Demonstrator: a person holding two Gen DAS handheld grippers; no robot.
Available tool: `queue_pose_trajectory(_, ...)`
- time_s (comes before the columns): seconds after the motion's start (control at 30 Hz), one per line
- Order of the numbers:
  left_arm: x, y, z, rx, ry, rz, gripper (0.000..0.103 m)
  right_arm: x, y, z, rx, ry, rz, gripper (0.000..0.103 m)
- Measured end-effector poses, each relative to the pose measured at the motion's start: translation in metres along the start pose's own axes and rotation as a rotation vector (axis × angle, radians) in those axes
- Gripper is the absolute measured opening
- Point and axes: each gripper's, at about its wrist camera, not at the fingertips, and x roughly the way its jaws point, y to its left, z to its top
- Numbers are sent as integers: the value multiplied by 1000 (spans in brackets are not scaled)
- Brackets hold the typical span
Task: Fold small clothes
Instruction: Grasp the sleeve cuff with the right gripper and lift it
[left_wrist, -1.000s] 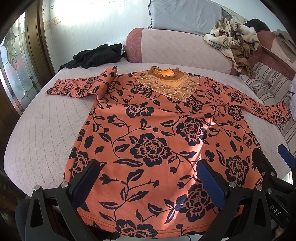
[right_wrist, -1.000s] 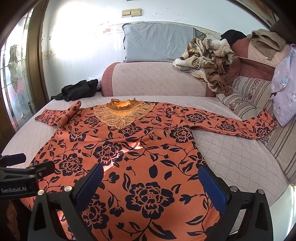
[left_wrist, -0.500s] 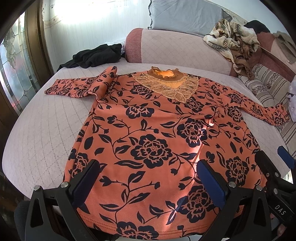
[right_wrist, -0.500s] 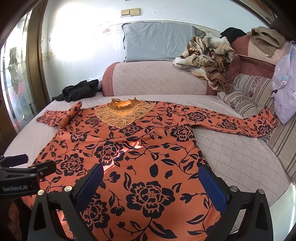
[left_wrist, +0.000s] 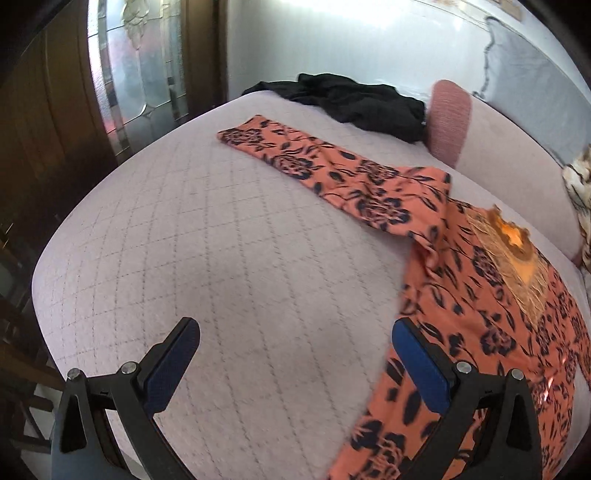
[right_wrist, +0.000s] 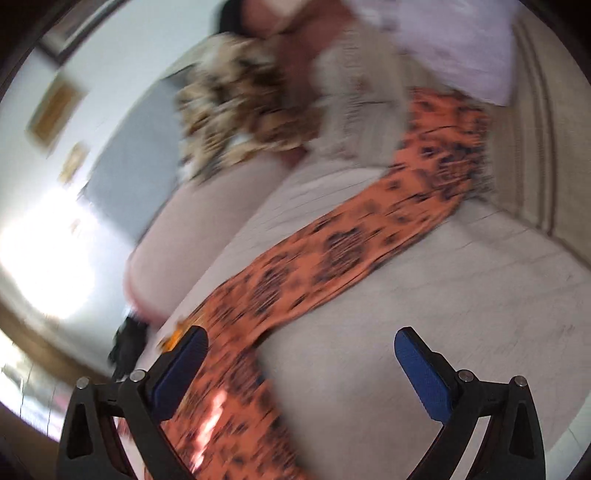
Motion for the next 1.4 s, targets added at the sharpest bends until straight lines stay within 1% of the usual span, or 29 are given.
queue_pose_trajectory(0.07, 13, 9, 7, -28, 0, 33, 103, 19, -33, 31, 80, -3, -62, 86)
queue_pose_trajectory(0.13, 22, 13, 13, -49, -9, 55, 103, 36, -59, 54, 135, -1, -128, 79)
queue_pose_trajectory(0.17, 28, 13, 16, -59, -9, 56, 103, 44, -72, 63, 176, -4, -154, 78)
queue_pose_trajectory(0.23, 36, 11, 21, -72, -17, 59, 103, 56, -85, 76, 209, -18, -183, 78)
queue_pose_trajectory(0.3, 46, 10, 25, -79, -18, 65, 103, 70, -85, 86, 184, -23, -225, 78)
queue_pose_trajectory(0.37, 52, 10, 24, -82, -12, 69, 103, 78, -80, 93, 169, -49, -259, 77)
queue_pose_trajectory(0.4, 57, 11, 23, -85, -1, 70, 103, 82, -77, 97, 166, -62, -269, 75)
queue_pose_trajectory(0.43, 59, 14, 21, -89, 9, 69, 103, 85, -73, 100, 151, -72, -285, 60)
queue_pose_trajectory(0.47, 61, 16, 20, -99, 18, 65, 103, 90, -70, 103, 130, -76, -317, 40)
queue_pose_trajectory(0.5, 62, 20, 20, -117, 24, 58, 103, 96, -72, 105, 125, -69, -347, 31)
queue_pose_trajectory(0.53, 61, 23, 20, -129, 26, 52, 103, 102, -72, 108, 126, -54, -368, 19)
queue_pose_trajectory(0.57, 60, 26, 20, -142, 25, 45, 103, 104, -67, 111, 96, -58, -388, 8)
queue_pose_trajectory(0.6, 59, 29, 21, -157, 22, 41, 103, 104, -55, 114, 41, -78, -415, 6)
queue_pose_trajectory(0.67, 55, 31, 22, -172, 6, 40, 103, 99, -11, 120, -102, -124, -421, 6)
queue_pose_trajectory(0.73, 49, 29, 24, -167, -14, 33, 103, 92, 45, 121, -254, -167, -384, 6)
queue_pose_trajectory(0.83, 40, 26, 25, -163, -44, -1, 103, 71, 162, 108, -463, -237, -192, 5)
queue_pose_trajectory(0.9, 35, 27, 26, -164, -60, -9, 103, 59, 229, 84, -557, -253, -58, 5)
queue_pose_trajectory(0.93, 32, 29, 27, -171, -68, -20, 103, 54, 265, 64, -611, -249, 20, 6)
queue_pose_trajectory(1.0, 28, 34, 27, -189, -80, -28, 103, 54, 323, 14, -687, -211, 149, 6)
queue_pose_trajectory(1.07, 24, 39, 27, -201, -91, -32, 103, 65, 367, -50, -762, -138, 249, 6)
queue_pose_trajectory(1.13, 21, 43, 28, -207, -101, -46, 103, 84, 389, -111, -808, -48, 310, 6)
queue_pose_trajectory(1.17, 19, 45, 29, -209, -106, -51, 103, 97, 393, -143, -820, 9, 320, 7)
queue_pose_trajectory(1.2, 19, 46, 29, -209, -108, -56, 103, 118, 397, -175, -836, 87, 309, 7)
queue_pose_trajectory(1.23, 19, 47, 30, -210, -107, -60, 103, 140, 397, -205, -863, 169, 285, 9)
queue_pose_trajectory(1.27, 20, 48, 31, -210, -105, -63, 103, 163, 395, -233, -903, 255, 245, 19)
queue_pose_trajectory(1.3, 20, 50, 31, -212, -104, -68, 103, 186, 388, -263, -949, 342, 187, 30)
queue_pose_trajectory(1.33, 19, 52, 31, -213, -105, -73, 103, 202, 382, -277, -968, 392, 151, 70)
queue_pose_trajectory(1.37, 18, 54, 31, -216, -108, -75, 103, 211, 373, -285, -962, 426, 139, 89)
queue_pose_trajectory(1.4, 17, 56, 31, -221, -112, -78, 103, 205, 369, -288, -960, 402, 166, 89)
